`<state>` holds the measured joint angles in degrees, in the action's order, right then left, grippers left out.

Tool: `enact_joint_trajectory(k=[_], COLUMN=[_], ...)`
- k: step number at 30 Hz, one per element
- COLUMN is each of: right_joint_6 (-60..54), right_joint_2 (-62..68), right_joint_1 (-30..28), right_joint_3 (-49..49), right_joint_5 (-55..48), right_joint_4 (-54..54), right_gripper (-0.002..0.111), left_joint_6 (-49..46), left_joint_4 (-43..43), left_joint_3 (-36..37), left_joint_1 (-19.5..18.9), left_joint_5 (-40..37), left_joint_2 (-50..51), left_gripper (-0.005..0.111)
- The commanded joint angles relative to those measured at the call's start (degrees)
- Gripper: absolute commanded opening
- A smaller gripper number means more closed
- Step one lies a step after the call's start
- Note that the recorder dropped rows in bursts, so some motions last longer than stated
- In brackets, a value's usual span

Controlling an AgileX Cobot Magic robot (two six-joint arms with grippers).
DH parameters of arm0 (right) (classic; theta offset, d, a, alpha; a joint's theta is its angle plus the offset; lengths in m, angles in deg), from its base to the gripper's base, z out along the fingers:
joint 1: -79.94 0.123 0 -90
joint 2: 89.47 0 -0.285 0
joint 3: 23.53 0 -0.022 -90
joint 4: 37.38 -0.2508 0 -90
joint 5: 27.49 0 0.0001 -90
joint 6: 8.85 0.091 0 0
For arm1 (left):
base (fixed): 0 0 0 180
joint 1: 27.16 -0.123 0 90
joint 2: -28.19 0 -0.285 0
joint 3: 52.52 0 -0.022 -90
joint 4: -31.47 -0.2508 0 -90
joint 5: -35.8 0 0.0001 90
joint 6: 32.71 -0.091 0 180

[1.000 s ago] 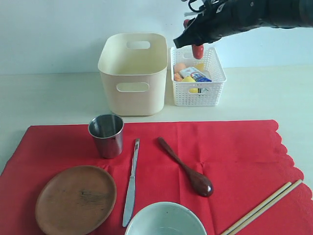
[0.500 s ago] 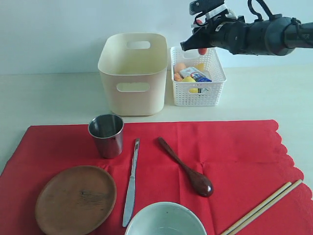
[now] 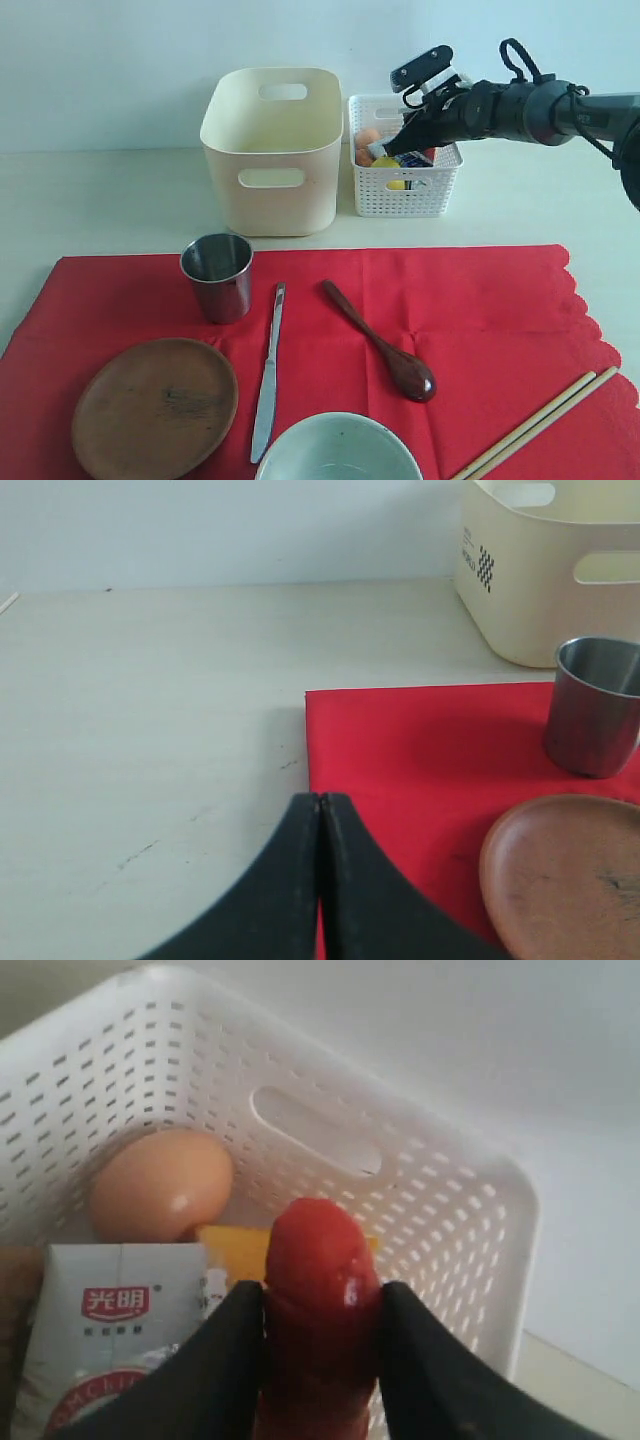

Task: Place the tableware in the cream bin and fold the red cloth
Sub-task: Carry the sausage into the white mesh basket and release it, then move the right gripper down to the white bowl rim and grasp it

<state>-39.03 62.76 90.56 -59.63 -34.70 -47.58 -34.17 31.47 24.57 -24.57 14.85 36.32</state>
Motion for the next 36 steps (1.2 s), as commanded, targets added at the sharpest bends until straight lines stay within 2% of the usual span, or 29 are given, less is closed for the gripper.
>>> enact_joint_trajectory(k=[1,6,9,28,31,36], right_joint_6=[-0.5,1.0,2.7,13.0,14.5,14.5], right_joint_2=[-1.1,-2.8,-4.6,-15.9,-17.5,-22.3], right_joint_1=[0.0,0.0,0.0,0.0,0.0,0.0], right_joint_3=[-0.8,-0.8,-0.8,-0.8,0.3,6.9], right_joint_5=[-0.5,-3.2,-7.0,-40.0,-43.0,-41.5], right_joint_4=[0.2,0.2,0.0,-0.1,-1.0,-4.5], right_gripper=[0.052,0.064,0.066,0.063,0.062,0.061], left_joint_6=[0.0,0.0,0.0,0.0,0.0,0.0], left_joint_4=[0.6,0.6,0.6,0.6,0.6,0.6], left_joint_3=[0.1,0.1,0.1,0.1,0.1,0.1], left_joint_1=[0.0,0.0,0.0,0.0,0.0,0.0], left_joint_5=[0.5,0.5,0.5,0.5,0.5,0.5], left_joint_2=[-0.3,-0.3,-0.3,-0.3,-0.3,-0.3], left_gripper=[0.0,0.0,0.0,0.0,0.0,0.0])
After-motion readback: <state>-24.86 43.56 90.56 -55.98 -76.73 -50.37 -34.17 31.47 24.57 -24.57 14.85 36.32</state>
